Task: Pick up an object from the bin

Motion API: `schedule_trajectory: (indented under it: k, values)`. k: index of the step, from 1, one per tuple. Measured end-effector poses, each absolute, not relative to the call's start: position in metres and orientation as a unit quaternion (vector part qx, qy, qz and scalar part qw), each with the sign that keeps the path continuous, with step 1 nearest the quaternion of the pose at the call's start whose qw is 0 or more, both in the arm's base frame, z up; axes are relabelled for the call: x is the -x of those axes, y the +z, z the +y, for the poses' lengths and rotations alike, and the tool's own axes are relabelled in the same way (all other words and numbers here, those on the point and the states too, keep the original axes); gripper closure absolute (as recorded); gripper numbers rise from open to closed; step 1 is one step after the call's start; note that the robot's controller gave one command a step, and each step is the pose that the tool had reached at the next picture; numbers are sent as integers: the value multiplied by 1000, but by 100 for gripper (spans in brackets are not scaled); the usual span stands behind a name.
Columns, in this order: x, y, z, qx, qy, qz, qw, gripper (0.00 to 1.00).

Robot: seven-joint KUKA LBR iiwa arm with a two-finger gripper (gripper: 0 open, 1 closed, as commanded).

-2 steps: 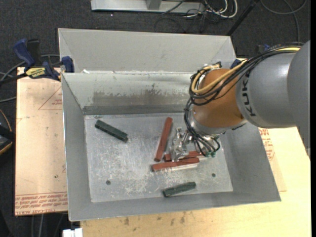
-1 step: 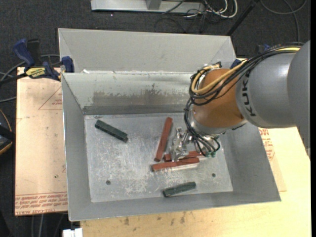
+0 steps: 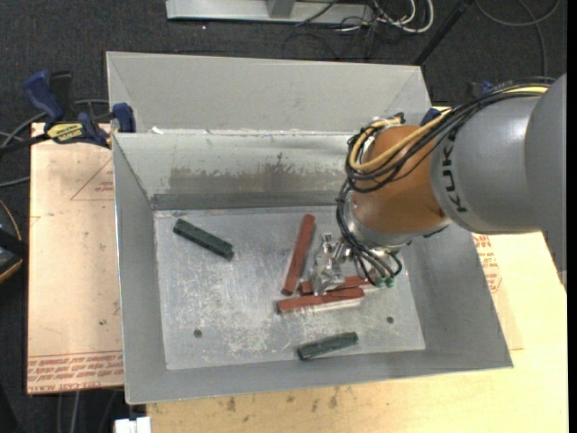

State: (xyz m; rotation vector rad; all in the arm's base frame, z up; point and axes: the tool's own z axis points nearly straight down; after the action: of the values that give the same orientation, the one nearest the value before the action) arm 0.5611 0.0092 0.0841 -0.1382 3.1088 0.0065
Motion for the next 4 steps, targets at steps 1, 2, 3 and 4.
schedule_trajectory:
  k: [1,2,3,4]
  values:
    - [-559,87,16,42,1,999,8,0]
    - [-558,86,16,42,1,999,7,0]
    - [-534,86,7,74,1,997,9,0]
    - [-537,84,-26,103,0,995,1,100]
